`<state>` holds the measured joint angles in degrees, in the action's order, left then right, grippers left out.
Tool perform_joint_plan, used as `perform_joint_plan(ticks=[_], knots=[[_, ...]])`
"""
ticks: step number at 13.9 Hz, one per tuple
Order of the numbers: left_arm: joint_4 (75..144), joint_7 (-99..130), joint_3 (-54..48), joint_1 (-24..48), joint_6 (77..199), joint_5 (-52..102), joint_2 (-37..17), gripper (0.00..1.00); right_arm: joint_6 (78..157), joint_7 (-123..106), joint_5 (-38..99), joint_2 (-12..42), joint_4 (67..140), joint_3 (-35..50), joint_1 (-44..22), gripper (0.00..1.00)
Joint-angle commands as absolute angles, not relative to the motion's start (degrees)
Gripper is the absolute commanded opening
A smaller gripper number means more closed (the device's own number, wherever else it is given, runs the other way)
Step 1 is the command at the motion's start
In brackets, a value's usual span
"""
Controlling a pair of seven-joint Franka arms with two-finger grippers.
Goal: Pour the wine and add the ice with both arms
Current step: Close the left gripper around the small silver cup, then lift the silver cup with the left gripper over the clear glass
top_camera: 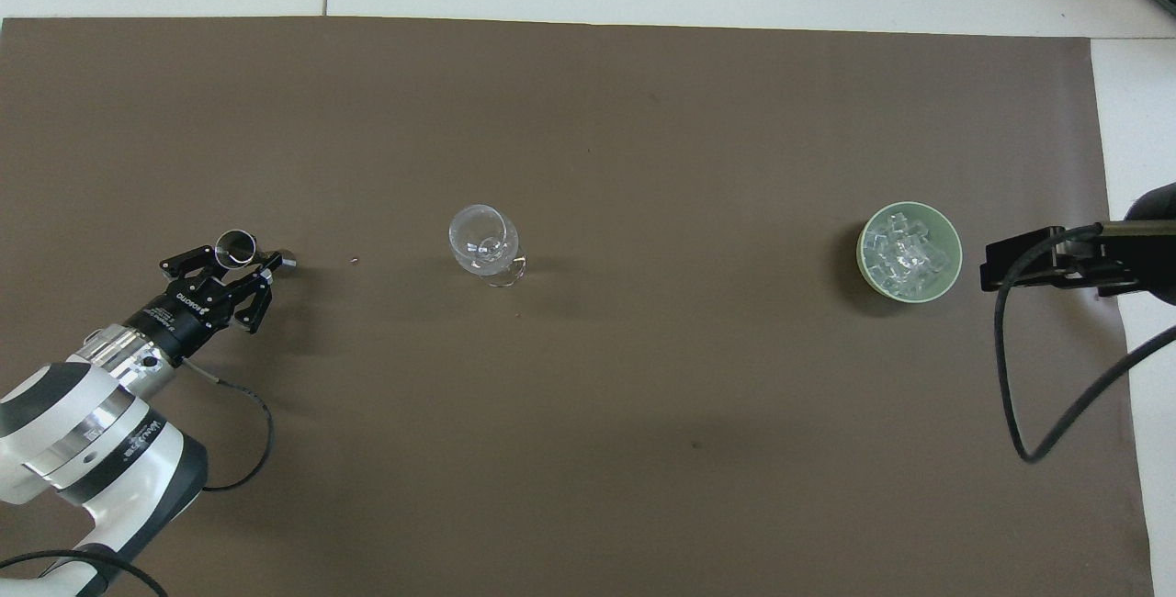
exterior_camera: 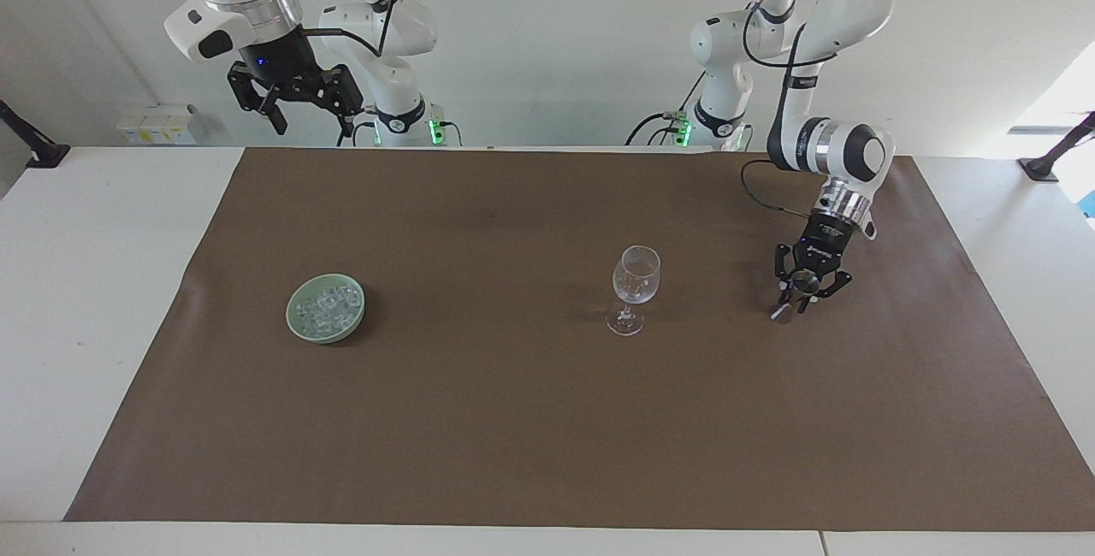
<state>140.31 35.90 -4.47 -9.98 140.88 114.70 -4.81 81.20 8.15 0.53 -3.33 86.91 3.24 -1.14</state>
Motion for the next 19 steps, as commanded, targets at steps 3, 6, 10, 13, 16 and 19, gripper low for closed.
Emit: perform_joint_plan(ticks=[3,6,10,13,16,19], knots=[[139.3,35.0,-4.0,-9.1,141.1,116.0,-6.5,0.0,81.3,8.8,1.4,-4.7,88.3,3.8,-0.2,1.0],[137.2,35.2,-4.0,-8.9,141.8,115.8,-6.7,0.0,81.3,8.7,1.4,-4.7,88.3,3.8,-0.3,1.0],[135.1,36.5,-4.3,-7.3,144.4,115.5,-4.9,0.0,81.3,8.7,1.4,-4.7,88.3,3.8,-0.2,1.0],[135.1,38.8,-4.3,-4.0,148.4,115.5,-1.0,0.0,81.2,8.7,1.4,-4.7,88.3,3.8,-0.2,1.0],[135.1,43.5,-4.3,0.4,152.7,115.5,2.4,0.0,81.3,8.8,1.4,-4.7,88.3,3.8,-0.2,1.0],[135.1,46.7,-4.4,5.3,157.4,115.5,5.9,0.0,81.3,8.7,1.4,-4.7,88.3,3.8,-0.2,1.0]])
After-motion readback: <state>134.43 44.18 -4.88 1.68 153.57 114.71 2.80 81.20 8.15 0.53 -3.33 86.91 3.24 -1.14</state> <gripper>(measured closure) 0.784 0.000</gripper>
